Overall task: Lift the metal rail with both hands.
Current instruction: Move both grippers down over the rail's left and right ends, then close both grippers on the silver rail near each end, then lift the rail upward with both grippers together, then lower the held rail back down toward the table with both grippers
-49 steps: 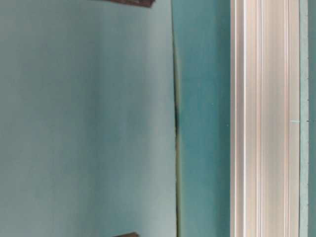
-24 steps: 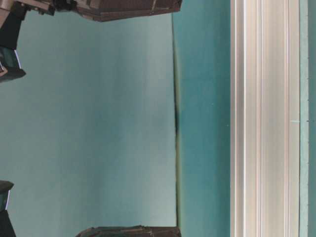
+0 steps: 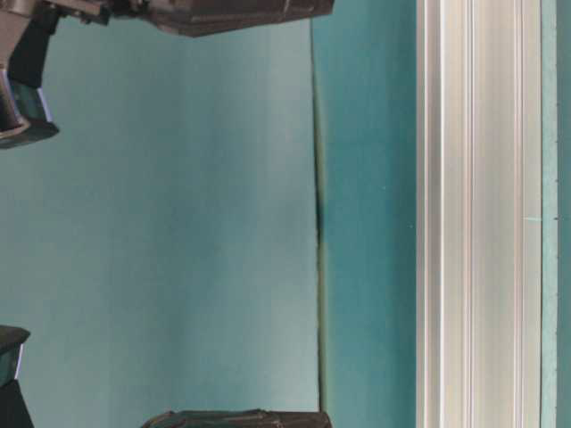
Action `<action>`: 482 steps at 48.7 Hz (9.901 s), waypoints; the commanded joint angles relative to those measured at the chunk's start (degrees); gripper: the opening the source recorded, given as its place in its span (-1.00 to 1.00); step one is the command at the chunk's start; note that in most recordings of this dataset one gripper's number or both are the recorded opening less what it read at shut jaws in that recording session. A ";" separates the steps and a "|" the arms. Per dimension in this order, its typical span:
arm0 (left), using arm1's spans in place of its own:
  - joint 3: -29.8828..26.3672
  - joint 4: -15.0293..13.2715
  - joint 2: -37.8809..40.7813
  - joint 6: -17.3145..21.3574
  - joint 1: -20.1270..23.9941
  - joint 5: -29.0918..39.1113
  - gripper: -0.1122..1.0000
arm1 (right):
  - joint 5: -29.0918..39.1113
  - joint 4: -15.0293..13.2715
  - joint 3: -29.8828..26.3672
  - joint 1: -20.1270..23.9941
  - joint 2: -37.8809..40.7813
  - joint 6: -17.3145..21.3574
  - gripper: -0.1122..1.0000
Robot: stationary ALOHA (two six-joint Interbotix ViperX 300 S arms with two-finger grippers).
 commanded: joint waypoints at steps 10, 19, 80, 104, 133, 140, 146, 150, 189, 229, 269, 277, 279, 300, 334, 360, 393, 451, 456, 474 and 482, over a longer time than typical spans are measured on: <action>0.53 0.26 -0.09 0.97 -0.09 -0.79 -0.17 | -0.70 -1.85 0.70 0.35 1.23 -0.35 0.87; 1.93 0.26 0.35 0.79 -0.88 -0.97 0.78 | -1.76 -2.29 0.79 0.35 1.85 -0.44 0.92; 7.82 0.26 9.58 0.26 -0.26 -15.47 0.99 | -15.21 -2.46 7.47 1.23 8.79 -0.18 0.92; 7.65 0.26 13.10 0.09 -0.09 -19.51 0.99 | -18.19 -2.46 8.00 1.32 12.13 -0.18 0.92; 7.65 0.26 12.92 -1.32 -0.35 -19.51 0.36 | -19.51 -2.37 8.70 1.23 12.13 0.53 0.42; 7.56 0.26 12.92 -1.23 -0.35 -19.51 -0.14 | -19.95 -2.46 8.70 1.23 12.13 0.53 -0.11; 7.56 0.26 13.01 -1.23 -0.26 -19.51 -0.14 | -20.21 -2.46 8.70 1.23 12.13 0.53 -0.10; 7.73 0.26 12.92 -1.23 -0.26 -19.51 -0.14 | -20.21 -2.29 8.79 1.23 12.13 0.53 -0.10; 6.50 0.26 6.86 -1.32 -0.70 -15.47 -0.15 | -14.50 -1.41 7.21 1.05 6.24 0.62 -0.10; -5.10 0.26 2.37 -0.97 -0.62 3.60 -0.15 | 2.64 -1.41 -0.53 0.62 -1.05 0.53 -0.10; -16.79 0.26 -1.85 -1.05 -0.62 17.31 -0.15 | 21.01 -0.44 -16.79 0.62 -0.70 0.62 -0.10; -20.04 0.26 -1.85 -1.05 -0.70 21.36 -0.15 | 23.91 0.35 -19.25 0.70 -0.70 0.62 -0.10; -21.09 0.26 -1.85 -1.05 -0.70 22.41 -0.14 | 24.52 0.70 -19.78 0.70 -0.62 0.62 -0.10; -27.51 0.26 -1.67 -1.14 -0.70 27.60 -0.15 | 31.73 1.41 -27.25 0.70 -0.62 1.14 -0.10; -36.74 0.26 -1.41 -0.53 -1.05 36.12 -0.15 | 39.64 -0.09 -37.53 0.70 -0.26 5.98 -0.10; -45.26 0.35 -0.44 -0.18 -0.97 41.92 -0.14 | 45.53 -0.53 -45.88 0.70 2.72 5.89 -0.10; -45.09 0.26 0.26 -0.18 -1.14 43.33 -0.15 | 46.32 -0.70 -48.69 0.70 4.22 5.89 -0.10; -7.65 0.35 4.31 0.18 1.85 10.28 -0.15 | 13.01 -1.76 -13.10 -0.88 7.12 4.66 -0.10; -6.24 0.35 5.71 0.26 2.20 8.70 -0.15 | 10.37 -1.85 -11.51 -0.88 8.17 4.57 -0.10; -1.76 0.26 8.79 1.14 3.08 -0.09 -0.14 | 1.14 -2.11 -4.22 -0.88 9.67 4.66 -0.10; -0.88 0.35 11.43 1.14 3.08 -4.22 -0.14 | -2.20 -2.20 -1.67 -0.88 9.93 4.66 -0.10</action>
